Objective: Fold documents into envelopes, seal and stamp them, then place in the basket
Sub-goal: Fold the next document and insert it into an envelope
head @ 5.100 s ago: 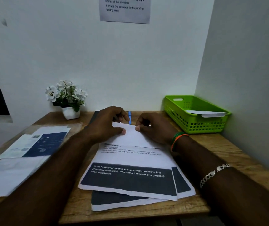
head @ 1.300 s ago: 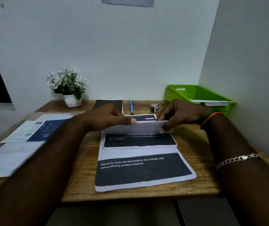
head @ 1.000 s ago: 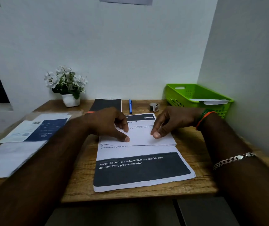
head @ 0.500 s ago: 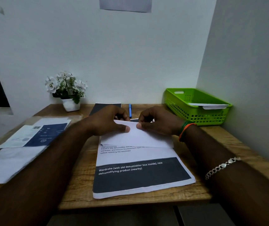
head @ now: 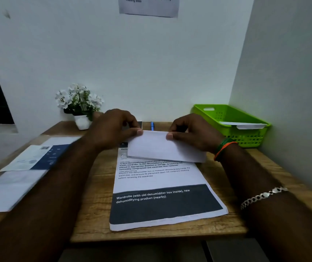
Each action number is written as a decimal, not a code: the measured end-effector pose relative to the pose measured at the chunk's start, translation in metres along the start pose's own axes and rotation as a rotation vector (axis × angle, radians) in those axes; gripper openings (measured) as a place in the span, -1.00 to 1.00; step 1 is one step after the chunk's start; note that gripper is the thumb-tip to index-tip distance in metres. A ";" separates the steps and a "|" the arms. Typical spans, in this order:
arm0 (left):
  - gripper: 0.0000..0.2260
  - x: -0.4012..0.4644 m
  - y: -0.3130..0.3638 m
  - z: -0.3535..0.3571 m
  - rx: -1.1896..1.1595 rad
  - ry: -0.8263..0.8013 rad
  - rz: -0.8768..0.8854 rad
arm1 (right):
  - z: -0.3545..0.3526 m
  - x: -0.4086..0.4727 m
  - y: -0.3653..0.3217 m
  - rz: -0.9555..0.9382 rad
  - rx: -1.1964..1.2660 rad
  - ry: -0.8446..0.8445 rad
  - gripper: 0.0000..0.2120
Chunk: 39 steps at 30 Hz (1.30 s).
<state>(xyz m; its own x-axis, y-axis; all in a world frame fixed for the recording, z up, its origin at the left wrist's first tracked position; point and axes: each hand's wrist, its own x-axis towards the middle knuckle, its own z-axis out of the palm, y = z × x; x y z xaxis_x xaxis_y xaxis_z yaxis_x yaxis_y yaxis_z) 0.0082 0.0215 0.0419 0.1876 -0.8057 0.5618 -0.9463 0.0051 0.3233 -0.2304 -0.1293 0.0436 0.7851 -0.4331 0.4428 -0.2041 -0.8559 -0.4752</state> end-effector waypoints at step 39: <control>-0.92 -0.035 -0.004 0.027 -0.112 -0.190 -0.174 | 0.029 -0.015 -0.019 0.056 -0.365 -0.238 -0.93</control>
<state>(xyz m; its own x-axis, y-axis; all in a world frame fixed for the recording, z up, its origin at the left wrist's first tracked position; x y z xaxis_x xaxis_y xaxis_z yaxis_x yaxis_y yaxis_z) -0.0017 0.0341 0.0001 0.2820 -0.8970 0.3405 -0.8670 -0.0863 0.4908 -0.2212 -0.0987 0.0240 0.8710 -0.4412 0.2160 -0.4100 -0.8951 -0.1750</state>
